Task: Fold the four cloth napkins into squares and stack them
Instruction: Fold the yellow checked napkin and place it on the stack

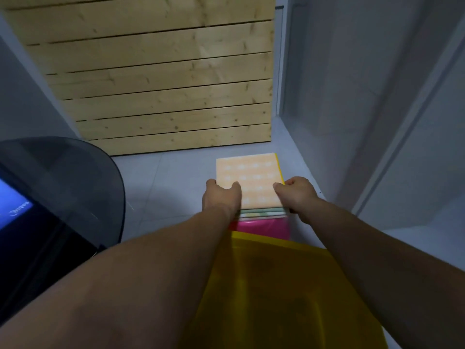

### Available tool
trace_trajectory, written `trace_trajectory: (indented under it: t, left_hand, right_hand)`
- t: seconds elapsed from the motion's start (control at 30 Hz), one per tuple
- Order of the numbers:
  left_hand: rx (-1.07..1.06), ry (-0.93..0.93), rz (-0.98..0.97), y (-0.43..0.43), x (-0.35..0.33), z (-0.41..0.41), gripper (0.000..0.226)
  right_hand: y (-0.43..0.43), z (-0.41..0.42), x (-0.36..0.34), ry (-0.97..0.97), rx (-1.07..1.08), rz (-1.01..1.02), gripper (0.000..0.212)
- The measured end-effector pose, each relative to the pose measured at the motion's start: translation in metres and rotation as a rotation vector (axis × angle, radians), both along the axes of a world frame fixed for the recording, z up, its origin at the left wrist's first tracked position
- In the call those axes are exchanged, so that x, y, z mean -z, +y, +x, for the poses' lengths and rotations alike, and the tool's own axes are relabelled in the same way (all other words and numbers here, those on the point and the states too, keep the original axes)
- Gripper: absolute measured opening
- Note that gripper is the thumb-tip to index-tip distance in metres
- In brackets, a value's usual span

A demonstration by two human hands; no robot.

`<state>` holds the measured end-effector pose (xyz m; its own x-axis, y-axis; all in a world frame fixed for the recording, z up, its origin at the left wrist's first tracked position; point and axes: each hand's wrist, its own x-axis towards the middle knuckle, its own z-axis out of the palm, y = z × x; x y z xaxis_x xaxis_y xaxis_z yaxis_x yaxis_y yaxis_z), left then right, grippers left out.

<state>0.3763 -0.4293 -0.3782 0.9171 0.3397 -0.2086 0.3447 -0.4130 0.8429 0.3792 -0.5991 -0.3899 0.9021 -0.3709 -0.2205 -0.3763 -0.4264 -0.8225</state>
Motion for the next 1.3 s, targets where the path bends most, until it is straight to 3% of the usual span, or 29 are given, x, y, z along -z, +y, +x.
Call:
trace_trajectory:
  t: [0.2, 0.3, 0.47, 0.63, 0.83, 1.13, 1.3]
  left_hand:
    - [-0.028, -0.051, -0.117, -0.005, 0.003, 0.001, 0.039]
    - [-0.022, -0.082, -0.184, -0.007, 0.001, -0.003, 0.028]
    - [-0.018, -0.118, -0.289, -0.011, -0.019, -0.014, 0.033]
    - [0.024, -0.136, -0.32, -0.011, -0.045, -0.032, 0.033]
    - [0.092, -0.135, -0.311, -0.006, -0.055, -0.049, 0.037]
    - [0.108, -0.179, -0.236, 0.0, -0.062, -0.114, 0.041]
    - [-0.002, -0.21, -0.307, 0.009, -0.031, -0.189, 0.033]
  right_hand:
    - [-0.002, -0.001, 0.003, -0.05, 0.061, 0.091, 0.04]
    - [-0.001, -0.008, -0.001, -0.107, 0.119, 0.161, 0.014]
    - [-0.005, -0.025, -0.022, -0.162, 0.193, 0.283, 0.031]
    - [-0.006, -0.05, -0.055, -0.192, 0.237, 0.464, 0.038]
    - [-0.009, -0.066, -0.067, -0.181, 0.203, 0.542, 0.038]
    - [-0.004, -0.129, -0.064, -0.119, 0.26, 0.533, 0.031]
    - [0.014, -0.198, -0.053, 0.002, 0.154, 0.235, 0.029]
